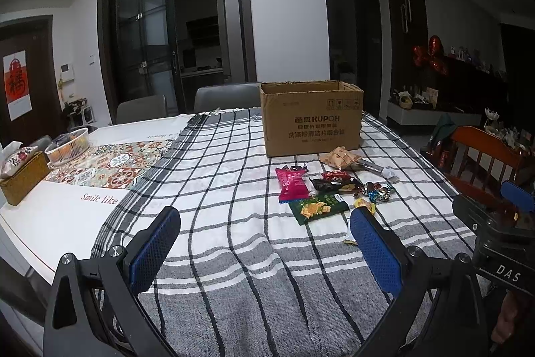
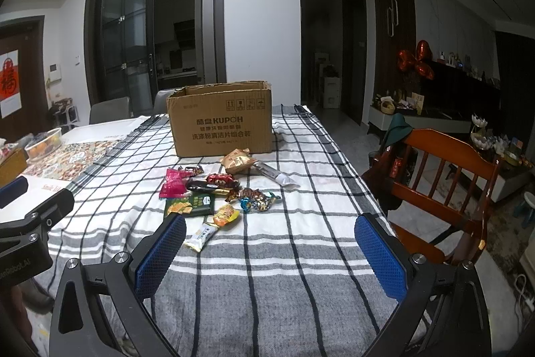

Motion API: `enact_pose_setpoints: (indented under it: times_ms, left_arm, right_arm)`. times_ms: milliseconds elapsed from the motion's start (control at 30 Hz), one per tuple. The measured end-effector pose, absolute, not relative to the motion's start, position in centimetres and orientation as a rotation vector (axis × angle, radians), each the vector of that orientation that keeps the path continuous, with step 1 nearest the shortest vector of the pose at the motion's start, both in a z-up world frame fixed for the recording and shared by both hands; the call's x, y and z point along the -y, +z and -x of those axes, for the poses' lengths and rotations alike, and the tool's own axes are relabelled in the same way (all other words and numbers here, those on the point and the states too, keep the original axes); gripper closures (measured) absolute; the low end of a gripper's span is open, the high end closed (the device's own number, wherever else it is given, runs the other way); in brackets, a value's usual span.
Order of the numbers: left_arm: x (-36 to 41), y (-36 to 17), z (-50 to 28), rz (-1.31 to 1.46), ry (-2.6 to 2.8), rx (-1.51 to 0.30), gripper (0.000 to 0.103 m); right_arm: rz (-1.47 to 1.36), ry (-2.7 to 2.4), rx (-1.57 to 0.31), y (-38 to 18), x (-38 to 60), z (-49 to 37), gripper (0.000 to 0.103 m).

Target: Organize snacks

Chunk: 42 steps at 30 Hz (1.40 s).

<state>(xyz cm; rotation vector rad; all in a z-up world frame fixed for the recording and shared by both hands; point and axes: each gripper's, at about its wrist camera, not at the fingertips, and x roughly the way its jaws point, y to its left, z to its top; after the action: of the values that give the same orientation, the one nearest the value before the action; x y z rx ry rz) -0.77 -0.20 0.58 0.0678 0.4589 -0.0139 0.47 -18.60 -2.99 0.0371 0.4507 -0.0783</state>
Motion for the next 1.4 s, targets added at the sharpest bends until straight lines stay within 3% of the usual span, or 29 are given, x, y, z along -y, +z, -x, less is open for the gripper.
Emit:
enact_pose_setpoints:
  times_ms: [1400]
  left_arm:
    - [0.39, 0.51, 0.73, -0.068, -0.018, -0.461, 0.000]
  right_arm:
    - [-0.034, -0.078, -0.449, -2.90, 18.55, -0.31, 0.001]
